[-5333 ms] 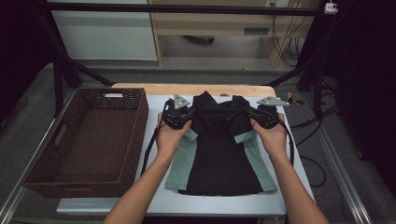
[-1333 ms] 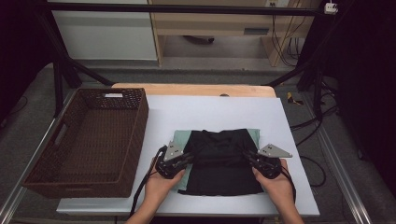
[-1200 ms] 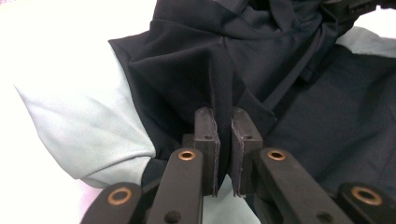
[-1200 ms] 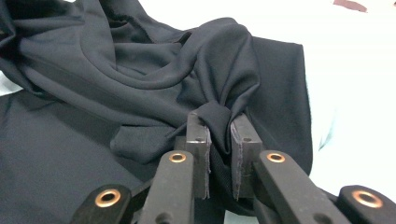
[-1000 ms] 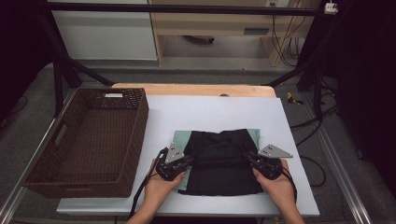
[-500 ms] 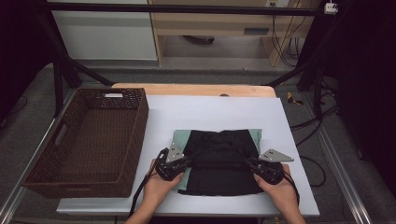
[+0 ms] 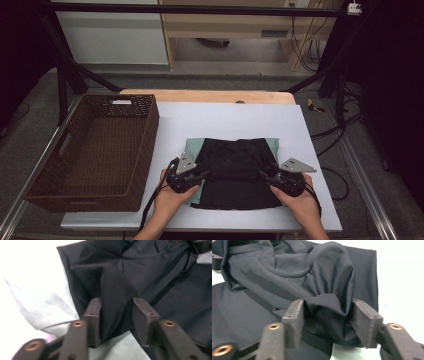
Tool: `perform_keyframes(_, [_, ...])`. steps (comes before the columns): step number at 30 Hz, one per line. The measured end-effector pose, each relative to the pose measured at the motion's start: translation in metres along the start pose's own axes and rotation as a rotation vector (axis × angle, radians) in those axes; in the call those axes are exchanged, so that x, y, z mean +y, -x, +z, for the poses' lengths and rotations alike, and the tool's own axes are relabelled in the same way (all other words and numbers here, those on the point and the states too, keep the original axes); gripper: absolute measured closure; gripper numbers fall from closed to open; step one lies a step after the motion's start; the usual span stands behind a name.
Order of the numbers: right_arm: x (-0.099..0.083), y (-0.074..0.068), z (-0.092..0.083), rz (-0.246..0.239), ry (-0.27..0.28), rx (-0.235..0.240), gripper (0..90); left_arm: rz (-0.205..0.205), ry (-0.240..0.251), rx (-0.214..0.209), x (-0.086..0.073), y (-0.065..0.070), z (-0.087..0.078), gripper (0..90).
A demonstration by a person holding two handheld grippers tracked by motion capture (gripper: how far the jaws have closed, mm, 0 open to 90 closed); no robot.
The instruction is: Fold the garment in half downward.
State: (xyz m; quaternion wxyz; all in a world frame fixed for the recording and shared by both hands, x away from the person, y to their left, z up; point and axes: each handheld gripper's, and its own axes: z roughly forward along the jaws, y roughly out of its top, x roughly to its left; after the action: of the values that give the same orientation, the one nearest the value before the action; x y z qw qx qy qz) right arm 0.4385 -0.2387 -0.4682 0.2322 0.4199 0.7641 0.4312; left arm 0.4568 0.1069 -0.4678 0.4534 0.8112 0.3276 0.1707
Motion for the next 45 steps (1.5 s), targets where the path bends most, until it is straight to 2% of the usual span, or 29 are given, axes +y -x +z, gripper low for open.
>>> perform_keyframes(2, [0.000,0.000,0.000,0.000,-0.002,-0.001,38.2,0.002,0.010,0.007,0.001,0.000,-0.001,49.9])
perform_keyframes(3, [0.002,0.001,-0.001,0.006,0.002,0.001,32.8,0.001,0.027,0.025,0.005,0.000,-0.004,46.9])
perform_keyframes(5, [0.003,0.002,-0.001,0.012,-0.002,-0.005,28.0,-0.008,0.045,0.032,0.008,-0.001,-0.006,44.3])
perform_keyframes(9, [0.006,0.003,-0.004,0.019,-0.005,-0.014,23.9,-0.007,0.070,0.036,0.015,-0.001,-0.009,42.3])
perform_keyframes(12, [0.016,0.004,-0.010,0.013,0.005,-0.028,21.7,0.001,0.083,0.038,0.025,-0.002,-0.011,40.1])
perform_keyframes(13, [0.019,0.005,-0.011,0.014,0.013,-0.032,21.7,0.009,0.079,0.036,0.033,-0.004,-0.009,39.5])
perform_keyframes(14, [0.019,0.005,-0.011,0.014,0.013,-0.032,21.7,0.009,0.079,0.036,0.033,-0.004,-0.009,39.3])
perform_keyframes(16, [0.031,0.008,-0.009,0.008,0.024,-0.036,22.1,0.005,0.037,0.036,0.043,-0.008,-0.001,39.6])
perform_keyframes(17, [0.031,0.008,-0.009,0.008,0.024,-0.036,22.1,0.005,0.037,0.036,0.043,-0.008,-0.001,40.6])
perform_keyframes(18, [0.039,0.010,-0.003,0.001,0.015,-0.027,22.1,0.003,0.000,0.042,0.048,-0.011,0.005,42.2])
perform_keyframes(20, [0.046,0.011,0.004,0.001,0.006,-0.018,22.7,0.002,-0.012,0.041,0.051,-0.014,0.009,47.3])
perform_keyframes(22, [0.053,0.011,0.012,-0.009,-0.011,-0.019,23.7,0.000,-0.025,0.035,0.053,-0.016,0.014,48.5])
perform_keyframes(25, [0.063,0.011,0.025,-0.005,-0.030,-0.009,28.6,-0.010,-0.043,0.037,0.054,-0.017,0.018,53.7])
perform_keyframes(27, [0.066,0.012,0.032,-0.013,-0.056,-0.014,38.1,-0.014,-0.062,0.018,0.052,-0.015,0.018,63.0])
perform_keyframes(28, [0.066,0.012,0.032,-0.013,-0.056,-0.014,38.1,-0.014,-0.062,0.018,0.052,-0.015,0.018,65.8])
perform_keyframes(29, [0.066,0.010,0.036,-0.019,-0.073,-0.012,48.2,-0.001,-0.069,0.013,0.045,-0.012,0.017,71.1])
perform_keyframes(30, [0.066,0.010,0.036,-0.019,-0.073,-0.012,48.2,-0.001,-0.069,0.013,0.045,-0.012,0.017,74.9])
perform_keyframes(31, [0.065,0.009,0.036,-0.023,-0.080,-0.009,53.9,-0.007,-0.064,0.013,0.040,-0.011,0.016,74.9])
perform_keyframes(32, [0.062,0.008,0.033,-0.032,-0.078,0.002,67.0,-0.020,-0.057,0.004,0.035,-0.010,0.013,83.0])
perform_keyframes(33, [0.062,0.008,0.033,-0.032,-0.078,0.002,67.0,-0.020,-0.057,0.004,0.035,-0.010,0.013,84.7])
perform_keyframes(34, [0.061,0.007,0.032,-0.028,-0.077,0.004,71.5,-0.024,-0.051,0.005,0.034,-0.009,0.011,84.7])
perform_keyframes(35, [0.056,0.007,0.027,-0.019,-0.065,0.015,81.7,-0.028,-0.040,-0.003,0.031,-0.006,0.008,86.0])
perform_keyframes(40, [0.048,0.005,0.017,-0.003,-0.043,0.038,86.7,-0.027,-0.019,-0.010,0.022,0.002,-0.005,86.1])
perform_keyframes(42, [0.039,0.002,0.010,0.006,-0.026,0.052,87.9,-0.027,-0.026,-0.018,0.016,0.005,-0.009,86.1])
perform_keyframes(45, [0.032,-0.002,0.006,0.012,-0.026,0.065,88.0,-0.053,-0.031,-0.039,0.004,0.011,-0.014,86.0])
